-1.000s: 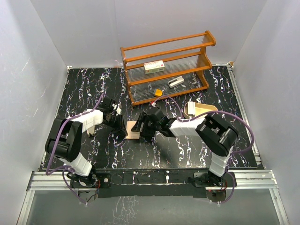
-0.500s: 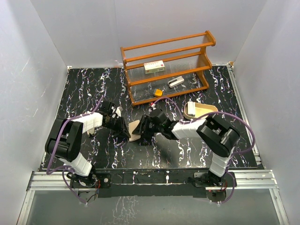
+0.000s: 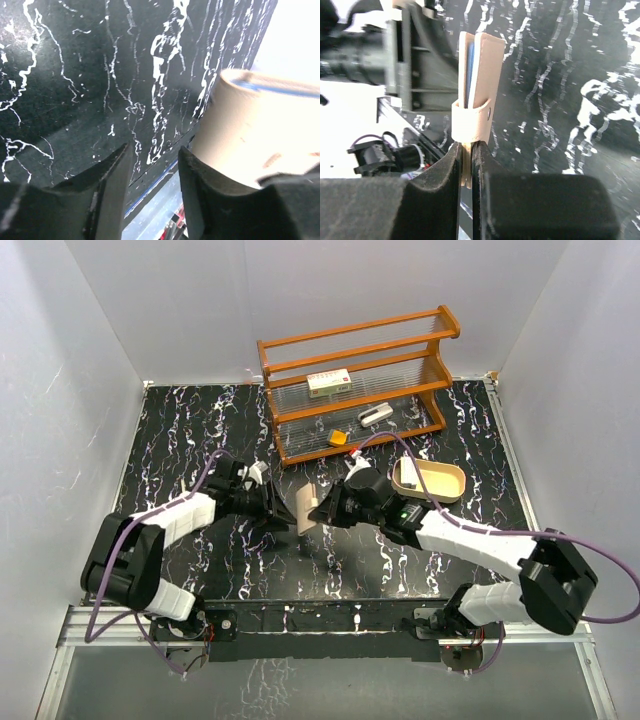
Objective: Put the credit cards into the card holder
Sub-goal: Adjust the card holder at the center of the board.
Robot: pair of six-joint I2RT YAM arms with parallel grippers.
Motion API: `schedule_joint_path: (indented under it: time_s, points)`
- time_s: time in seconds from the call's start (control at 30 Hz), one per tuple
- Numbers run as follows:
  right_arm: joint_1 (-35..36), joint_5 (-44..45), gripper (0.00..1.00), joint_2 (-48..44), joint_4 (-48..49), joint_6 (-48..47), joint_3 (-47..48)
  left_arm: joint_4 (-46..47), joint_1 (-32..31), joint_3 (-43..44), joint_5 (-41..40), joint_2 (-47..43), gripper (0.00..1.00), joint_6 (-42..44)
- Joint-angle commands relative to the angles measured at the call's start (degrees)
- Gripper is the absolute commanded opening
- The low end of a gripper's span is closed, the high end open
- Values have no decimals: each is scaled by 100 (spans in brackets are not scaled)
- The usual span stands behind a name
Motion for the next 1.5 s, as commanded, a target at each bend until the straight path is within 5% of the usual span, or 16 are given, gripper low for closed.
schedule_joint_path:
  time_s: [0.0,0.2,0.4,0.7,0.8,0.9,1.13,1.47]
  points:
    - [22,741,0,-345,-1455,-688,374,-225,-5,8,-411,-763,46,-166]
    - [33,1707,0,-52,-3751,-1207,1202,-915,-7,266,-976,-1107,59,264]
    - [424,2441,9,439,-4710,-1120,1640,-1481,-8,373,-1495,-1325,61,587]
    - [1115,1505,39,1150,-3621,-1099,1919,-1280,-12,138,-1233,-1406,62,415]
    - [1110,1793,47,943,-3504,-1175,1896,-1221,-7,135,-1002,-1344,61,361]
    - [987,2336,48,727,-3662,-1395,1894,-1134,-8,102,-999,-1348,61,212]
    - [257,1913,45,328,-3351,-1752,1194,-764,-199,66,-971,-1222,56,-211]
    - [-530,153,50,428,-2147,-2047,180,-613,-732,54,-1225,-1056,53,-555]
